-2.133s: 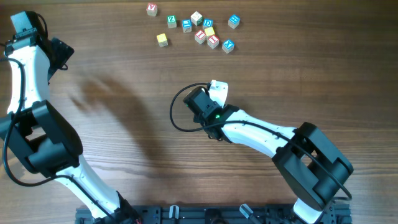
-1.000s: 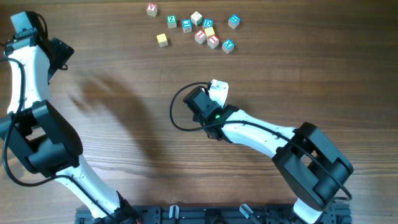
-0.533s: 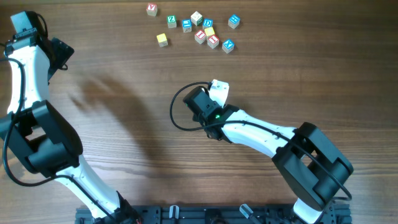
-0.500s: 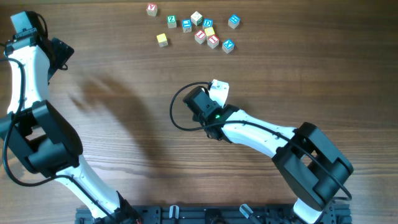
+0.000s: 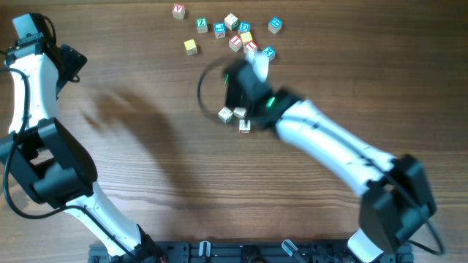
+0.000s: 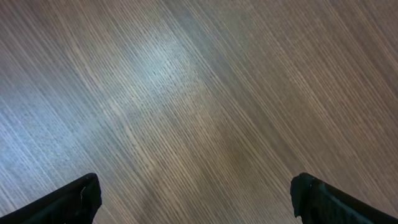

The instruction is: Form a circle

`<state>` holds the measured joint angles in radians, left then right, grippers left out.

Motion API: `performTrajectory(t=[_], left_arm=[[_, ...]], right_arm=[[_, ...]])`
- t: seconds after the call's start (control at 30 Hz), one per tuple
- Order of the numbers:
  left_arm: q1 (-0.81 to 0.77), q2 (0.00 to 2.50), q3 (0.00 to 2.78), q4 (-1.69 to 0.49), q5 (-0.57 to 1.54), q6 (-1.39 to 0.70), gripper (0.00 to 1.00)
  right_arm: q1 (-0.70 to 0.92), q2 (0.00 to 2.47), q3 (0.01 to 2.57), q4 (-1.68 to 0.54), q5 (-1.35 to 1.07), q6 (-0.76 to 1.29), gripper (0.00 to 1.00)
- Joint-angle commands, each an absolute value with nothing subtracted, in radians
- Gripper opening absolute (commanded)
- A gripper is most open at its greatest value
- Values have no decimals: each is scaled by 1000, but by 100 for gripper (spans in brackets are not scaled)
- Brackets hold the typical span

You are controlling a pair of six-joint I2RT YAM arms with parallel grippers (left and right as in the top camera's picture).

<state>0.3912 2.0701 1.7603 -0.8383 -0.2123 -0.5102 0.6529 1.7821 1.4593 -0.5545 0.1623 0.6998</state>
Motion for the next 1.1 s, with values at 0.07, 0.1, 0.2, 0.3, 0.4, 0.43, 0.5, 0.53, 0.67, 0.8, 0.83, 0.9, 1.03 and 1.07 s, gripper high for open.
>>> performTrajectory(t=[0.07, 0.1, 0.2, 0.3, 0.4, 0.43, 0.5, 0.53, 0.67, 0.8, 0.83, 0.9, 1.03, 1.07], left_arm=[[395, 2058, 1771, -839, -213, -503, 100], [395, 2058, 1771, -839, -213, -503, 100], [395, 2058, 1771, -839, -213, -503, 100], [395, 2058, 1771, -839, -213, -503, 100], [395, 2058, 1771, -839, -213, -503, 100], [395, 2058, 1771, -839, -213, -503, 100], [395, 2058, 1771, -839, -213, -503, 100], [395, 2058, 1771, -839, -213, -503, 100], [395, 2058, 1771, -839, -213, -503, 100], [395, 2058, 1771, -839, -213, -503, 100], [395, 2058, 1771, -839, -213, -503, 100], [395, 2058, 1771, -839, -213, -503, 100], [395, 2058, 1771, -839, -213, -503, 100], [395, 2058, 1771, -839, -213, -503, 100]], right_arm=[[453, 1734, 1747, -682, -92, 620, 53], [439, 1734, 1746, -693, -108, 611, 52], [441, 1758, 1740, -813, -135, 605, 47], [484, 1806, 1717, -918, -152, 603, 32], [547, 1859, 1671, -933, -182, 601, 4], [565, 1874, 1661, -928, -183, 604, 4], [599, 1901, 1642, -902, -204, 633, 4], [620, 1917, 1633, -878, -228, 632, 4], [699, 1990, 1627, -876, -117, 747, 4], [763, 2079, 1627, -879, 6, 772, 5], [770, 2099, 1627, -890, 33, 796, 4], [773, 2123, 1627, -913, 69, 818, 4], [773, 2152, 1627, -933, 138, 818, 4], [773, 2158, 1627, -930, 147, 818, 4]])
